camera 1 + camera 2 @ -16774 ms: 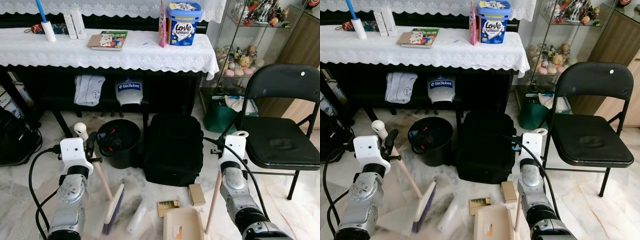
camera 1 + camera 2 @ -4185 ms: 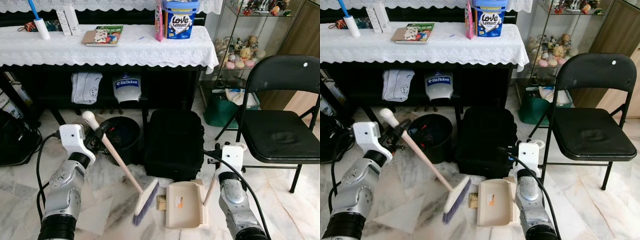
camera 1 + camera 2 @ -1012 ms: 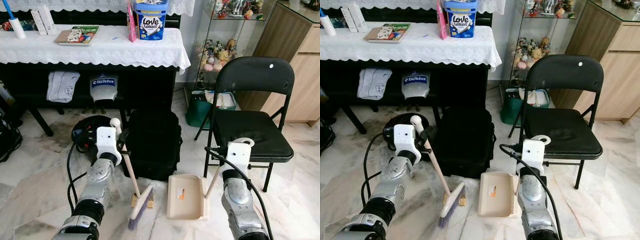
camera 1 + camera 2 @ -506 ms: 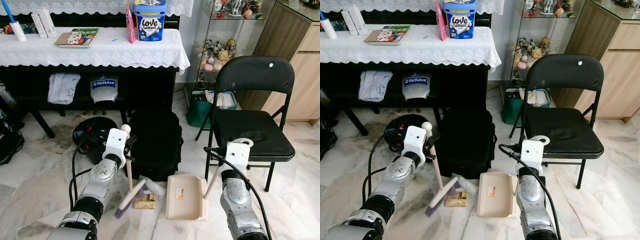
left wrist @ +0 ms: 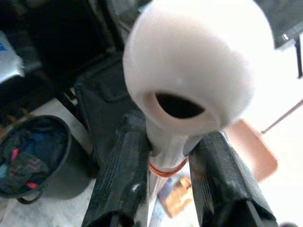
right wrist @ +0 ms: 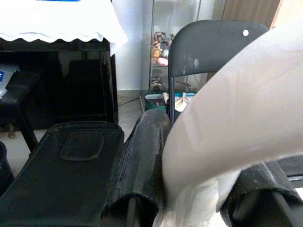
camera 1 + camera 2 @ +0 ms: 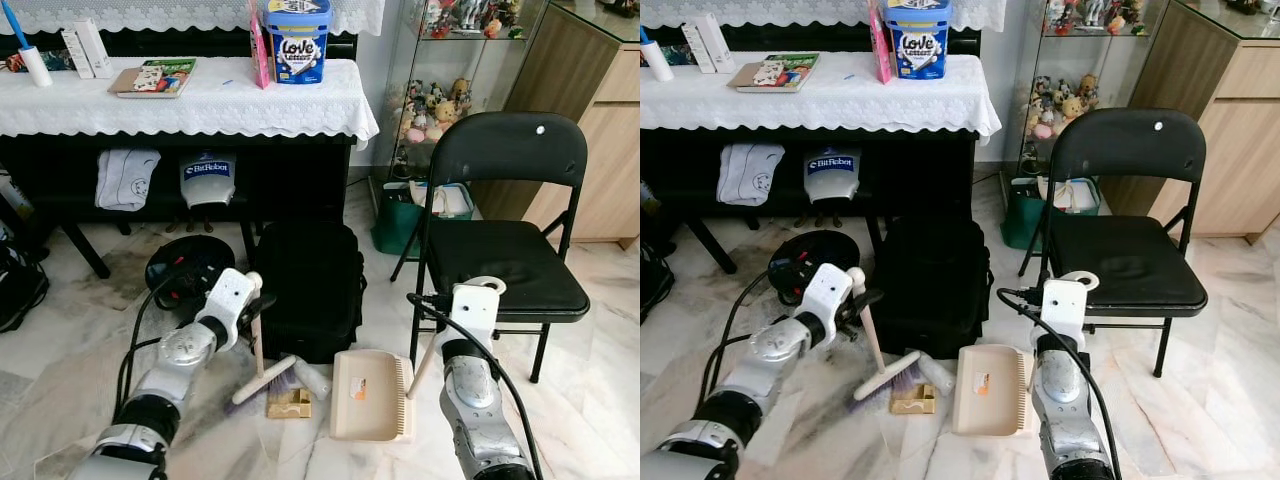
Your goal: Sweep floor
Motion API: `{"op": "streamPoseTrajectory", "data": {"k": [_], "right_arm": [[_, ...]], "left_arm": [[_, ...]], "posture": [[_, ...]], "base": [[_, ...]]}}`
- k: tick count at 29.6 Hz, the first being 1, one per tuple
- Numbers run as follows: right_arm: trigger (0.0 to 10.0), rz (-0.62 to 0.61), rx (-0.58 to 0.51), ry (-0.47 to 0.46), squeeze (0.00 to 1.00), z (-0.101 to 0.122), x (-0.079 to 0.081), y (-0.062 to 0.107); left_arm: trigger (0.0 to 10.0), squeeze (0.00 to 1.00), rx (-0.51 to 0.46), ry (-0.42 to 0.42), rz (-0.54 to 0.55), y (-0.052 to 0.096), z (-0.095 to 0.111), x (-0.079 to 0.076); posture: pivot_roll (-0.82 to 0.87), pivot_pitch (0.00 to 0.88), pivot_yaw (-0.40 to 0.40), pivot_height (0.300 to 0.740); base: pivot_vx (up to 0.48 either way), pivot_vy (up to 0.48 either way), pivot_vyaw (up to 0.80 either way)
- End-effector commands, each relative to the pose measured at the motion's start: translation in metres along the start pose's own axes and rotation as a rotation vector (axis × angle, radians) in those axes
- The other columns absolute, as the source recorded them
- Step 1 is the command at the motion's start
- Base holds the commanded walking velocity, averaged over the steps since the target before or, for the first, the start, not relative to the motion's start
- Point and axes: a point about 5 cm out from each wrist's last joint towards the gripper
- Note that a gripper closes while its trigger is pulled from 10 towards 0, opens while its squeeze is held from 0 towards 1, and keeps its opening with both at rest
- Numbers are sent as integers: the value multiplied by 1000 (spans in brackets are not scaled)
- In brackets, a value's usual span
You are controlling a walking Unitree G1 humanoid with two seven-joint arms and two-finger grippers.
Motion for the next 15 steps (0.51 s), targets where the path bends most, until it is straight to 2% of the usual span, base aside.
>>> {"op": "streamPoseTrajectory", "data": {"k": [1, 6, 11, 15], "right_arm": [[10000, 4, -45, -10, 0, 12, 2, -7], [10000, 7, -42, -10, 0, 12, 1, -8], [10000, 8, -41, -9, 0, 12, 1, -9], [10000, 8, -43, -9, 0, 13, 1, -11]], "left_arm": [[10000, 0, 126, -1, -105, 11, -24, -6], [10000, 0, 160, 5, -203, 25, -27, 4], [10000, 0, 183, 5, -253, 34, -27, 12], [10000, 0, 227, -16, -305, 48, -25, 28]], "posture": [[4, 44, 12, 740], [7, 42, 10, 740], [9, 35, 9, 740], [12, 30, 9, 740]], "base": [[0, 0, 0], [0, 0, 0], [0, 0, 0], [0, 0, 0]]}}
Point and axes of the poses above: a point about 5 cm out from each wrist's last joint towards the gripper, its own y axis pointing back from the gripper into the wrist, its own z axis along the axis of the wrist's last joint, x = y × z, and after that the axes turned 4 degrees about -y, right-handed
